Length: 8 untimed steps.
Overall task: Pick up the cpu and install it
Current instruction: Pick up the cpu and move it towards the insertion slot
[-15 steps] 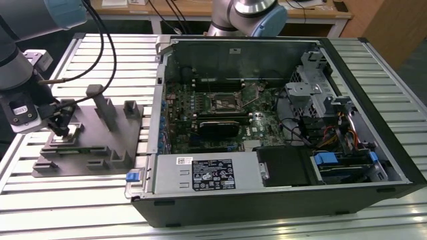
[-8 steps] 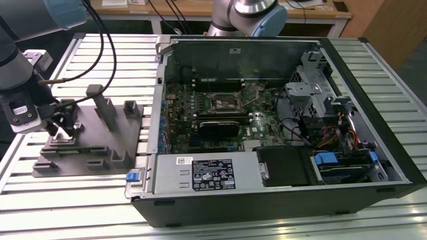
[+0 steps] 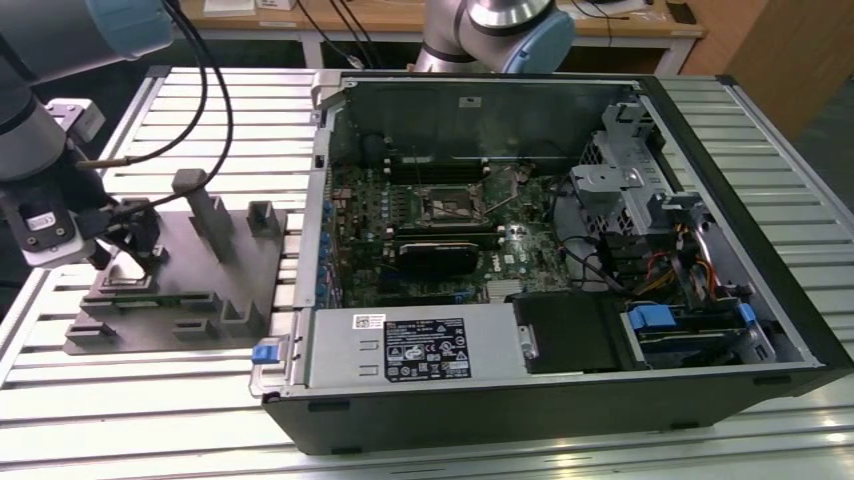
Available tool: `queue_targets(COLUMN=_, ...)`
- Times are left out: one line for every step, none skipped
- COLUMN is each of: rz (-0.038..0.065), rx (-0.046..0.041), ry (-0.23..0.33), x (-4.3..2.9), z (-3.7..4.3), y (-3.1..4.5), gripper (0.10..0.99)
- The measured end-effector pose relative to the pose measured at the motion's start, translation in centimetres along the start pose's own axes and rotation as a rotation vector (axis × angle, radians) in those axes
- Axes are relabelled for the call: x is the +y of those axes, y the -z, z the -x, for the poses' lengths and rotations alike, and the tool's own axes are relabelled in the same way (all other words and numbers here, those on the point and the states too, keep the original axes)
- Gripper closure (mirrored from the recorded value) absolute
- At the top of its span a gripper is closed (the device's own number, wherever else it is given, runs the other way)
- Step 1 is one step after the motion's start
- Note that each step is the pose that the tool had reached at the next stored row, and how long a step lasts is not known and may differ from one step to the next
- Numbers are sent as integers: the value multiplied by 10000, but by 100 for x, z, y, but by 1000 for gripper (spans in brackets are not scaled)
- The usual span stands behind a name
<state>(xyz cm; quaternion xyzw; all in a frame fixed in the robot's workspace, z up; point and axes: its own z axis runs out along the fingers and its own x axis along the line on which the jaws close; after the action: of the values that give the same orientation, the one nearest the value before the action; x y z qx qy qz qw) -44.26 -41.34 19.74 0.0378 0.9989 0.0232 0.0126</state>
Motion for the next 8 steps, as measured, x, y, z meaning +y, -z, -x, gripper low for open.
queue_targets(rz=78, rx=7, ry=1, x=0, z=-1, y=-3, gripper=498)
queue_targets(rz=127, rx=10, ry=3, x=-1, z=-4, y=-7, gripper=498)
queue_targets(rz=128, rx=10, ry=2, x=-1, z=-9, y=-9, gripper=498)
queue_targets(rz=128, rx=10, ry=3, x=-2, z=-13, y=-12, gripper=498)
queue_targets(rz=129, rx=10, ry=4, x=-3, z=-19, y=-18, gripper=498)
queue_targets(rz=129, rx=10, ry=4, x=-4, z=-24, y=-24, gripper=498)
queue_targets(rz=130, rx=9, ry=5, x=-5, z=-28, y=-31, gripper=498)
queue_targets(rz=130, rx=8, ry=5, x=-5, z=-31, y=-38, gripper=498)
